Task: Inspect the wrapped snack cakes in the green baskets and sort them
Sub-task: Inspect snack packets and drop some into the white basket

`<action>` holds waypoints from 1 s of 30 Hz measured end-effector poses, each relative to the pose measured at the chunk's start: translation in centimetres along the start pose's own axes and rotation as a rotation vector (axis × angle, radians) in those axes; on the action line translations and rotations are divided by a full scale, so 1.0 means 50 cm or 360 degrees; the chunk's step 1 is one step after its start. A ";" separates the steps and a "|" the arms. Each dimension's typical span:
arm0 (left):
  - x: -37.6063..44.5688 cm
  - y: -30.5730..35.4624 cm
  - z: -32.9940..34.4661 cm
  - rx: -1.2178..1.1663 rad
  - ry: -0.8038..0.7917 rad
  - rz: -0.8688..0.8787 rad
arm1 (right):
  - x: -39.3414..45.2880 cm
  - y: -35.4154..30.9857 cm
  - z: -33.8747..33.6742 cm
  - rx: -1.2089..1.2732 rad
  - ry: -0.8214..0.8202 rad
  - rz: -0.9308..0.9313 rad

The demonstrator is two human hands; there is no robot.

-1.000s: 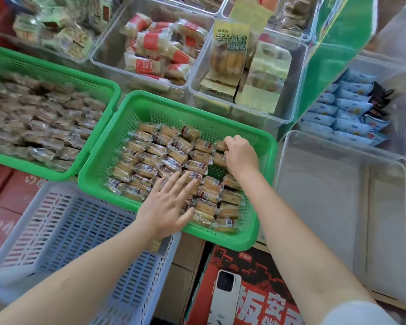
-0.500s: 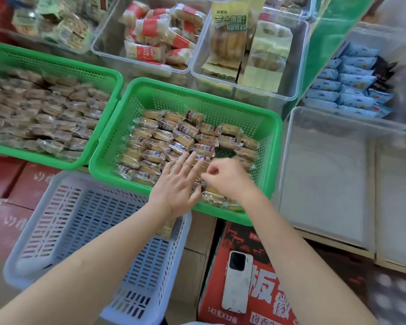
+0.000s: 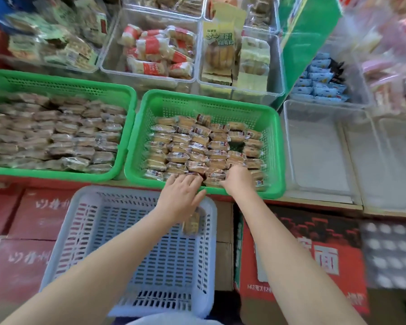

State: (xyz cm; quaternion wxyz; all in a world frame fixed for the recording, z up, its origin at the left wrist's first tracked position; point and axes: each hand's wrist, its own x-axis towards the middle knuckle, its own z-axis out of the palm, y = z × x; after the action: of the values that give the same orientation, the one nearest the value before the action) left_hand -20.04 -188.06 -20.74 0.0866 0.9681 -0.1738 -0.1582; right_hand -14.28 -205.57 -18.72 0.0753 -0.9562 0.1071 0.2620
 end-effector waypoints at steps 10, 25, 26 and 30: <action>0.007 -0.033 -0.013 -0.0095 -0.0168 0.0100 | -0.013 0.006 -0.019 0.0557 -0.0135 0.0070; -0.099 0.049 -0.197 -0.2852 -0.0081 -0.0271 | -0.252 0.065 -0.142 0.2730 -0.0369 -0.0148; -0.112 0.057 -0.207 -0.3000 -0.0053 -0.0275 | -0.268 0.058 -0.140 0.2705 -0.0398 -0.0146; -0.163 0.067 -0.220 -0.3139 0.0030 -0.0423 | -0.319 0.038 -0.131 0.2504 -0.0282 -0.0161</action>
State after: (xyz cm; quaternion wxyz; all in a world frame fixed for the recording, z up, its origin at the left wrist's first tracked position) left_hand -24.61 -186.96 -7.45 0.8355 0.4760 0.1458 -0.2325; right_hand -24.98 -206.09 -5.05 0.7490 -0.6015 0.2109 0.1808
